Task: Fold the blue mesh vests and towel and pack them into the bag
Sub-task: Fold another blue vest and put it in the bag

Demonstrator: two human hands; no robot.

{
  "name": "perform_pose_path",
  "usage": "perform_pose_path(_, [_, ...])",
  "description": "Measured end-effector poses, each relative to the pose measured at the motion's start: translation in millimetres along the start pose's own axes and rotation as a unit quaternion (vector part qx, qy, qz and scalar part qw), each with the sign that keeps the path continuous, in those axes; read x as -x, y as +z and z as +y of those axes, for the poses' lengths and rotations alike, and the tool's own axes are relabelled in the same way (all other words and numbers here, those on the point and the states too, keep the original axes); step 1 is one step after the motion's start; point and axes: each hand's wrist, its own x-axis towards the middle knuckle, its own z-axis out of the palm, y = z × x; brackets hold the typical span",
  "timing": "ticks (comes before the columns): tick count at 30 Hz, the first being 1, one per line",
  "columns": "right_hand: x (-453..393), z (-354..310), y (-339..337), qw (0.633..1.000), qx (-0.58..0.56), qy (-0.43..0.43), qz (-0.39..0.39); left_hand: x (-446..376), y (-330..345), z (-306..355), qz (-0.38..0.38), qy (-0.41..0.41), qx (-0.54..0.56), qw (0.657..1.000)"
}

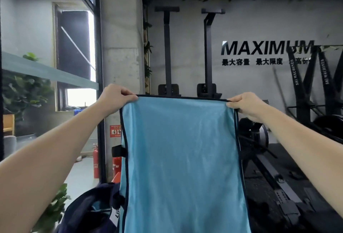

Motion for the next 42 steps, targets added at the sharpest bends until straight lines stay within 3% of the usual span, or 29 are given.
perform_pose_path(7, [-35,56,29,0.997,0.038,0.048,-0.046,-2,58,-57,-0.02,-0.032,-0.023,0.999])
perform_pose_path(12, [-60,117,61,0.975,0.222,-0.027,-0.009,0,115,-118,-0.105,-0.045,-0.033,0.993])
perform_pose_path(19, [-67,176,95,0.914,0.4,-0.05,-0.046,12,168,-153,-0.164,-0.077,-0.095,0.979])
perform_pose_path(23, [-65,179,104,0.934,0.346,0.063,-0.067,21,179,-153,-0.181,-0.143,-0.097,0.968])
perform_pose_path(30, [-51,196,98,0.954,0.287,0.035,-0.076,37,182,-146,-0.183,-0.165,-0.066,0.967])
perform_pose_path(35, [-51,199,97,0.982,0.152,0.096,-0.061,31,191,-148,-0.177,-0.184,-0.033,0.966])
perform_pose_path(42, [-81,218,104,0.986,0.086,0.129,-0.062,4,221,-169,-0.182,-0.19,-0.052,0.963])
